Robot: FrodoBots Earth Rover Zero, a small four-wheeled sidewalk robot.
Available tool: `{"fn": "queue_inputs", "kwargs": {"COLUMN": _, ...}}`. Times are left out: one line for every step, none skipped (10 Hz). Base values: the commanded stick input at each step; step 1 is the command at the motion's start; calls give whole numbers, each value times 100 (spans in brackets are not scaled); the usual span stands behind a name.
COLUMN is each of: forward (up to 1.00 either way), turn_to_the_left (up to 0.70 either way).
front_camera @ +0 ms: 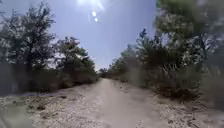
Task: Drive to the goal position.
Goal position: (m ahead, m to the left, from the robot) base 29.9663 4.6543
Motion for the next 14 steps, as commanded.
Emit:
{"fn": "queue_inputs", "kwargs": {"forward": 70, "turn_to_the_left": 0}}
{"fn": "queue_inputs", "kwargs": {"forward": 70, "turn_to_the_left": 0}}
{"fn": "queue_inputs", "kwargs": {"forward": 70, "turn_to_the_left": 0}}
{"fn": "queue_inputs", "kwargs": {"forward": 70, "turn_to_the_left": 0}}
{"fn": "queue_inputs", "kwargs": {"forward": 70, "turn_to_the_left": 0}}
{"fn": "queue_inputs", "kwargs": {"forward": 70, "turn_to_the_left": 0}}
{"fn": "queue_inputs", "kwargs": {"forward": 70, "turn_to_the_left": 0}}
{"fn": "queue_inputs", "kwargs": {"forward": 70, "turn_to_the_left": 0}}
{"fn": "queue_inputs", "kwargs": {"forward": 70, "turn_to_the_left": 0}}
{"fn": "queue_inputs", "kwargs": {"forward": 70, "turn_to_the_left": 0}}
{"fn": "queue_inputs", "kwargs": {"forward": 70, "turn_to_the_left": 0}}
{"fn": "queue_inputs", "kwargs": {"forward": 70, "turn_to_the_left": 0}}
{"fn": "queue_inputs", "kwargs": {"forward": 70, "turn_to_the_left": 0}}
{"fn": "queue_inputs", "kwargs": {"forward": 70, "turn_to_the_left": 0}}
